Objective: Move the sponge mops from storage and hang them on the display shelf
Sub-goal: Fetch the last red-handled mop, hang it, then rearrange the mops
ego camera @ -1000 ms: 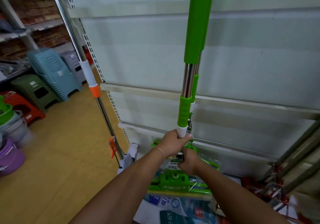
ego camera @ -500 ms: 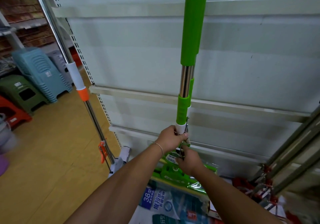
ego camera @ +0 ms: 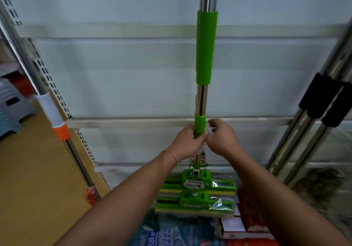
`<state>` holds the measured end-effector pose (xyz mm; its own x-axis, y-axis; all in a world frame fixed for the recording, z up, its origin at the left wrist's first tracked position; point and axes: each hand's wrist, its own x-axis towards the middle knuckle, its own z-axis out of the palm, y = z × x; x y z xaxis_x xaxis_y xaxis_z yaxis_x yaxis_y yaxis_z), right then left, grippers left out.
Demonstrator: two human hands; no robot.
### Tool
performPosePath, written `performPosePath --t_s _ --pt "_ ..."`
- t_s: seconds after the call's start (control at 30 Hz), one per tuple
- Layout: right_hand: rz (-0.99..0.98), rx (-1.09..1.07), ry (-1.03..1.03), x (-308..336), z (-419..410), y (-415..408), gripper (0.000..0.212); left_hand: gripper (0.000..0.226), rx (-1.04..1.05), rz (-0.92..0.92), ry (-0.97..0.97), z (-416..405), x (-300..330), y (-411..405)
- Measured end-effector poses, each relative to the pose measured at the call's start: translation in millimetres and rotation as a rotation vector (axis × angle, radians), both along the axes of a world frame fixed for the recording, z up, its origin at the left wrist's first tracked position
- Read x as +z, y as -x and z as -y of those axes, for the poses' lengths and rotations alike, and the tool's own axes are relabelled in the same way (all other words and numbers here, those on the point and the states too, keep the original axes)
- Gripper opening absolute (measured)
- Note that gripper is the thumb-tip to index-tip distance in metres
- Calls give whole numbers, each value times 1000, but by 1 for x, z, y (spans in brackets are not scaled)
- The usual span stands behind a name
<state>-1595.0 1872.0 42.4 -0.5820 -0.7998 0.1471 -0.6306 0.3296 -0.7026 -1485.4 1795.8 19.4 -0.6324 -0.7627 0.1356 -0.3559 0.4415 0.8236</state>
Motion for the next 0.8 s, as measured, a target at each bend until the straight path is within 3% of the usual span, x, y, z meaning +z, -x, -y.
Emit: performPosePath --t_s 0.23,0.37,0.57,0.7,0.8 --pt "81 -71 184 47 -5 -23 41 20 25 -164 39 -3 57 9" --pt "69 -27 293 71 -8 -36 29 27 36 -282 55 -5 99 3" --pt "-21 6 545 138 -7 -38 30 19 -47 -392 26 -9 138 -7" --pt "-86 86 604 190 6 -42 51 25 -44 -523 176 -9 147 -9" --pt "-173 101 591 215 21 -48 48 29 7 -565 261 -9 154 -1"
